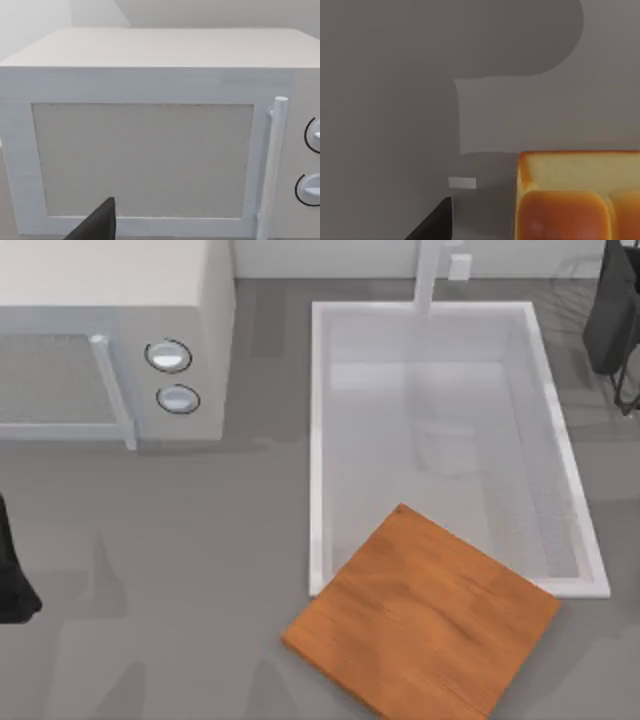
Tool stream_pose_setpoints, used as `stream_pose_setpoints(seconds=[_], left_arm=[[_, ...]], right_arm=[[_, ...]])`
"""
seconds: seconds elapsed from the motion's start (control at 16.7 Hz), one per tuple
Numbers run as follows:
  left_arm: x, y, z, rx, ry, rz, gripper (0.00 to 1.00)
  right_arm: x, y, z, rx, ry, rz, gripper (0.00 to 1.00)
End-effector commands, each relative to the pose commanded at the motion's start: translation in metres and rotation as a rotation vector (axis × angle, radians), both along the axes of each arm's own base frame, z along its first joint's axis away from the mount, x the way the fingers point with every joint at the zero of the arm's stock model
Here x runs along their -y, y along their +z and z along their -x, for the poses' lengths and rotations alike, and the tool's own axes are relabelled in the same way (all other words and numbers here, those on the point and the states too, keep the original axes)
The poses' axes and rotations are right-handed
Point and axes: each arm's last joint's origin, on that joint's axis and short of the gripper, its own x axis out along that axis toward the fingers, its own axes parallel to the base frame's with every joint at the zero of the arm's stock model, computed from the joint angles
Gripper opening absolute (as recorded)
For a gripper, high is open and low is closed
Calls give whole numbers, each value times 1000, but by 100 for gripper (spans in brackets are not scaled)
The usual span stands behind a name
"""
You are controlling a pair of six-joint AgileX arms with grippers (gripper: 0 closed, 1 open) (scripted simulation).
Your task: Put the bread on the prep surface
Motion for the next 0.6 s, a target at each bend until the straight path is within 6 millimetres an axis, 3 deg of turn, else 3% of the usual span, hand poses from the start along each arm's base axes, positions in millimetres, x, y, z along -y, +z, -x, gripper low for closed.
stream_pose_setpoints(seconds=[0.12, 0.18, 0.6], left_arm=[[0, 0, 0, 0, 0, 0, 100], [0, 0, 0, 0, 0, 0, 100], [0, 0, 0, 0, 0, 0, 100]], right_arm=[[0, 0, 0, 0, 0, 0, 2], [0, 0, 0, 0, 0, 0, 0], [0, 0, 0, 0, 0, 0, 0]])
